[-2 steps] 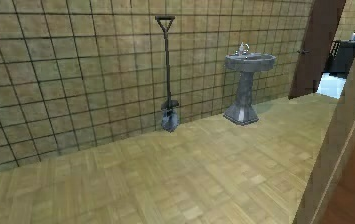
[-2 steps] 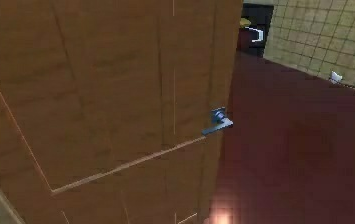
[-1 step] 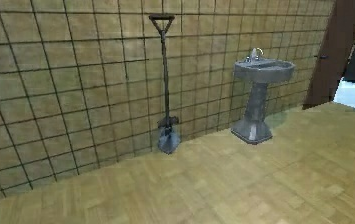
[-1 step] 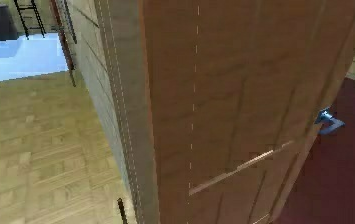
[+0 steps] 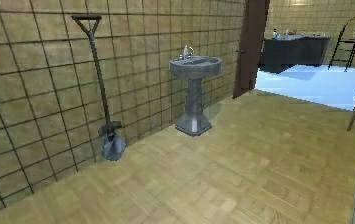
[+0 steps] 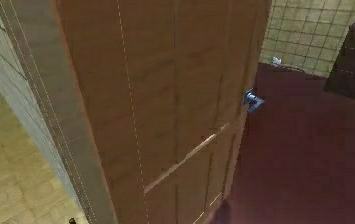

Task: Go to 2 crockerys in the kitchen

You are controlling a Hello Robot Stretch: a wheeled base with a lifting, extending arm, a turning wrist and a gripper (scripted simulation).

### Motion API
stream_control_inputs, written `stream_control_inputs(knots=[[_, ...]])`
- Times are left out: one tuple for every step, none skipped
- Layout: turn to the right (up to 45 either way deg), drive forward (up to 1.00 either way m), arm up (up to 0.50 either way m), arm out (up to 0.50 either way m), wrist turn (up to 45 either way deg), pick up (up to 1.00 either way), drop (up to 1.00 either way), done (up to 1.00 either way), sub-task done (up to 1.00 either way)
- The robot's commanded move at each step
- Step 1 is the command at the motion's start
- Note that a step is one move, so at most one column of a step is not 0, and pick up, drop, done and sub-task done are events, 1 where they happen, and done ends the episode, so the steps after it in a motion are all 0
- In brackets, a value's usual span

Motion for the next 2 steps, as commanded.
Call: stream_control_inputs(knots=[[0.0,0.30,0.00,0.00,0.0,0.00,0.00,0.00,0.00],[24.0,0.00,0.00,0.00,0.0,0.00,0.00,0.00,0.00]])
